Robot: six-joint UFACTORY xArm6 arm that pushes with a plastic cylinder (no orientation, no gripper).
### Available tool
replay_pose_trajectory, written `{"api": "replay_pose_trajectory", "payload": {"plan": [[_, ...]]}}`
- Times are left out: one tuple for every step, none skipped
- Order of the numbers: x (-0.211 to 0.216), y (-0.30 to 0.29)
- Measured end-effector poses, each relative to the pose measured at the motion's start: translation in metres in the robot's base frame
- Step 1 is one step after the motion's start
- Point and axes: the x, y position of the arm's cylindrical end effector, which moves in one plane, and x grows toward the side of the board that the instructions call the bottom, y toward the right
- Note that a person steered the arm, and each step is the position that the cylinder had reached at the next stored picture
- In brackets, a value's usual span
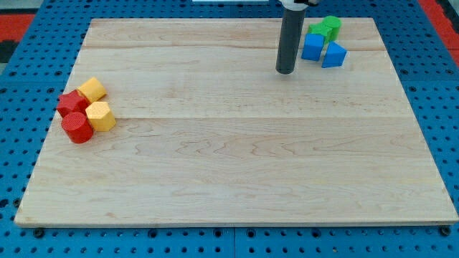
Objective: Slide the red circle along with yellow hexagon right a bit
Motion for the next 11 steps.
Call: {"api": "replay_pose_trajectory", "payload": {"plan": [[0.000,0.000],[0.000,0.001],[0.000,0.007],[0.000,0.007],[-0.005,0.001],[-0.001,-0.005],[0.125,-0.027],[0.222,-0.108],[0.237,-0.251],[0.215,-0.366],[0.166,-0.369]]}}
